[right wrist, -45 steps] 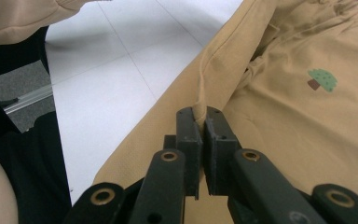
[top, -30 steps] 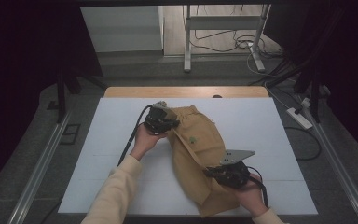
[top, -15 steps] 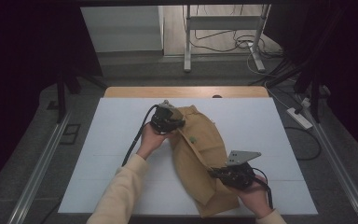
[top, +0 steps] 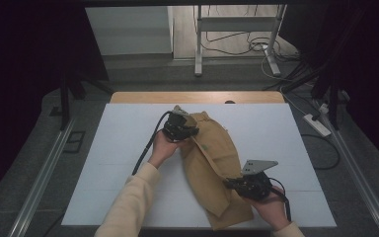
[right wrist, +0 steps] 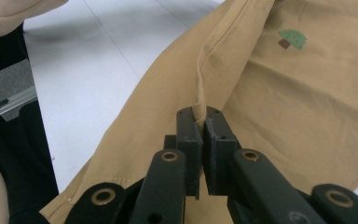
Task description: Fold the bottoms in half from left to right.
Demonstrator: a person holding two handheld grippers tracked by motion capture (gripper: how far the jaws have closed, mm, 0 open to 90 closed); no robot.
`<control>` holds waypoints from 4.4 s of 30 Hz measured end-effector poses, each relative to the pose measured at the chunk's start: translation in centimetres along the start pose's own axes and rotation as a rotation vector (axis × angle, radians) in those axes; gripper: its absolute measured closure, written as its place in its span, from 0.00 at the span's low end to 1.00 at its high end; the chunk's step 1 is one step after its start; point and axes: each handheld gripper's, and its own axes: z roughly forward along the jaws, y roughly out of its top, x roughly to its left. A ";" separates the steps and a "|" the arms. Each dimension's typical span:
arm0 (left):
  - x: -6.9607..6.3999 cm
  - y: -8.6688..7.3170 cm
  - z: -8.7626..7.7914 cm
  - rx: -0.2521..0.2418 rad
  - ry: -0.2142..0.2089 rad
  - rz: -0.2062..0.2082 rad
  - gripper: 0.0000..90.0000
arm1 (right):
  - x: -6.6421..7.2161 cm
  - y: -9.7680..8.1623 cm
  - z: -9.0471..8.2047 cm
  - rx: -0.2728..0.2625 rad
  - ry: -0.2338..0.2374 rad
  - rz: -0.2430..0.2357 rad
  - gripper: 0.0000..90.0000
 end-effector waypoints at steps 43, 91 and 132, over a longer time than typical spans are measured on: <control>-2.3 1.7 4.7 0.056 -0.029 0.047 0.94 | -0.3 -2.4 -1.4 0.044 -0.028 0.039 0.95; -2.9 -0.5 1.1 0.002 -0.030 0.064 0.37 | -1.6 -3.0 -1.7 0.034 -0.163 0.076 0.46; -3.2 -9.0 -5.8 0.036 -0.005 0.073 0.35 | -8.4 0.9 3.5 0.056 -0.217 0.119 0.50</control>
